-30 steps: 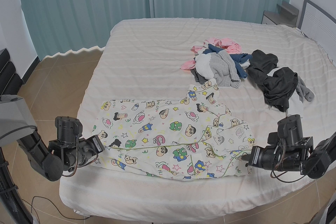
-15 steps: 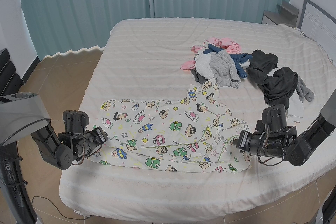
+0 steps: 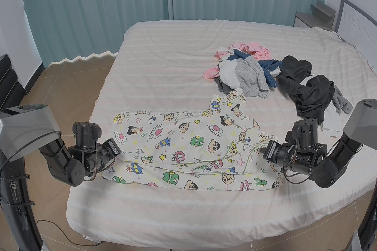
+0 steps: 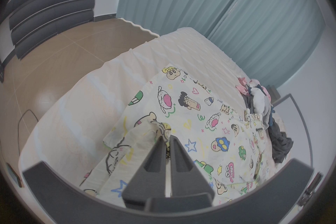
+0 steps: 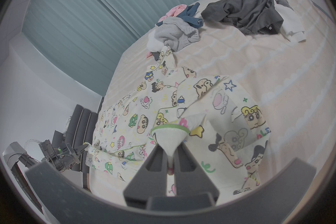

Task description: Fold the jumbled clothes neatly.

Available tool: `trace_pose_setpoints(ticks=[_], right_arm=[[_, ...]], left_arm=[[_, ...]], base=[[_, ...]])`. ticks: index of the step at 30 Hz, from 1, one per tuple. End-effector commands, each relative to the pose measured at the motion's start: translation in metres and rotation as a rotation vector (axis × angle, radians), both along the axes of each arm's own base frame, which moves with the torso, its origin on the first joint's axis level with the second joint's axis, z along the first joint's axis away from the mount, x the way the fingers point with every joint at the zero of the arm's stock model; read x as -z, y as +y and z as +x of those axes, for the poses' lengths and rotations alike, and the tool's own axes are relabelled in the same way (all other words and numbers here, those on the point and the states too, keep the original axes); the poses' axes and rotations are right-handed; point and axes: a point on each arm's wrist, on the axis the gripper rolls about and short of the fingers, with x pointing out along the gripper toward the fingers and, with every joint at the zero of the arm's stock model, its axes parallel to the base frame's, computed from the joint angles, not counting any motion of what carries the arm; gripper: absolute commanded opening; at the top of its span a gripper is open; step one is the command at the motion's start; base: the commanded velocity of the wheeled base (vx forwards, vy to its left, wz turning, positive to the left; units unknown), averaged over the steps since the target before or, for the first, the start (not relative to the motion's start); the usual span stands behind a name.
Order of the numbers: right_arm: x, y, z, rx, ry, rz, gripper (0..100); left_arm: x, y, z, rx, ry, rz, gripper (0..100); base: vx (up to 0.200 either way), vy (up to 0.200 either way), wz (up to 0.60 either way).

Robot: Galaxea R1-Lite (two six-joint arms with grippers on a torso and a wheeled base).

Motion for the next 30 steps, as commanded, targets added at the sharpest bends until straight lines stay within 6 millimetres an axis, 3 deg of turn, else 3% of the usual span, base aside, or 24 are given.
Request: trace_pose_setpoints(ticks=[1, 30], right_arm=[[0.012, -0.006, 0.004, 0.022, 0.024, -0.007, 0], [0.022, -0.011, 0.01, 0.05, 0.014, -0.006, 0]], left_arm=[[0.0, 0.004, 0.007, -0.037, -0.012, -0.039, 0], [0.01, 0.008, 0.01, -0.052, 0.008, -0.039, 0]], base=[[0.0, 0.0, 0.0], [0.0, 0.0, 0.0]])
